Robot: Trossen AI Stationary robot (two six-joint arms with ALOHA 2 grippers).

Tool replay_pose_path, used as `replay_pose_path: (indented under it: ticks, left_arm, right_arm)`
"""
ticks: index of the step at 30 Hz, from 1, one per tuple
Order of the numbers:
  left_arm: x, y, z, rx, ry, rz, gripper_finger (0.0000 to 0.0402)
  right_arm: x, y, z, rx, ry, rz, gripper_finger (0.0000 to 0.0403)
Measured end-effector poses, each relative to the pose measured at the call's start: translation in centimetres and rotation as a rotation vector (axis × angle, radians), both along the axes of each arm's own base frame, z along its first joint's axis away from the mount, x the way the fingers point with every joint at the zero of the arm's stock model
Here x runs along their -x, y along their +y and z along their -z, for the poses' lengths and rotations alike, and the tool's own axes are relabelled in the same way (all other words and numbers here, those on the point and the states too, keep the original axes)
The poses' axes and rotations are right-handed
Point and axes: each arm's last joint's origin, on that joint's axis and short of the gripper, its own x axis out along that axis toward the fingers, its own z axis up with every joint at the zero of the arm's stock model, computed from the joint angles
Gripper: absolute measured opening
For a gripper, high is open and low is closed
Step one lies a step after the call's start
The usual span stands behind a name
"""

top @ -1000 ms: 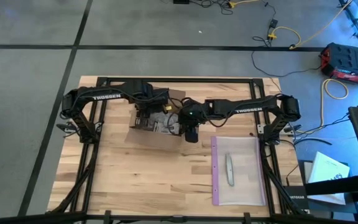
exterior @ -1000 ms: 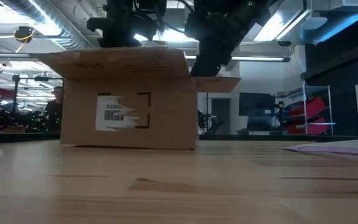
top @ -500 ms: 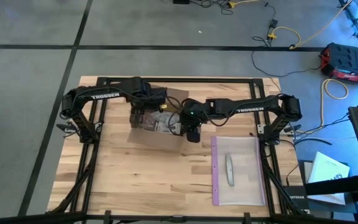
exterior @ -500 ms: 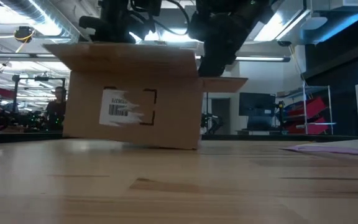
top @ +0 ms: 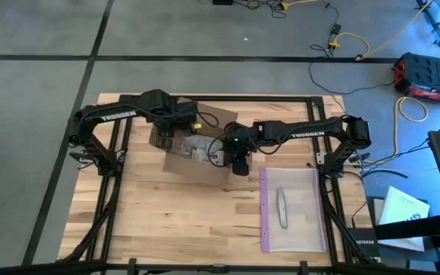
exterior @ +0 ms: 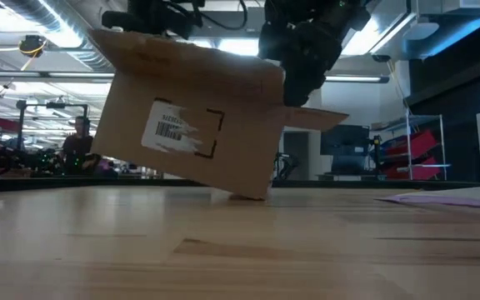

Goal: Unpack boxes
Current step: Open the cardboard box using the cutter

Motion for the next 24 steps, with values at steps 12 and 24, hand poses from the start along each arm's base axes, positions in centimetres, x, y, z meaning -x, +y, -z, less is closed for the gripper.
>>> replay_pose_path:
  ticks: [12, 24]
  left_arm:
    - [0.0, 0.2, 1.3, -0.024, -0.066, -0.183, 0.0127]
    - [1.2, -1.0, 6.0, -0.021, -0.091, -0.307, 0.0127]
  right_arm:
    - [0.0, 0.0, 0.1, 0.0, 0.002, -0.002, 0.0154]
    - [-0.1, 0.0, -0.1, 0.004, -0.013, -0.005, 0.0154]
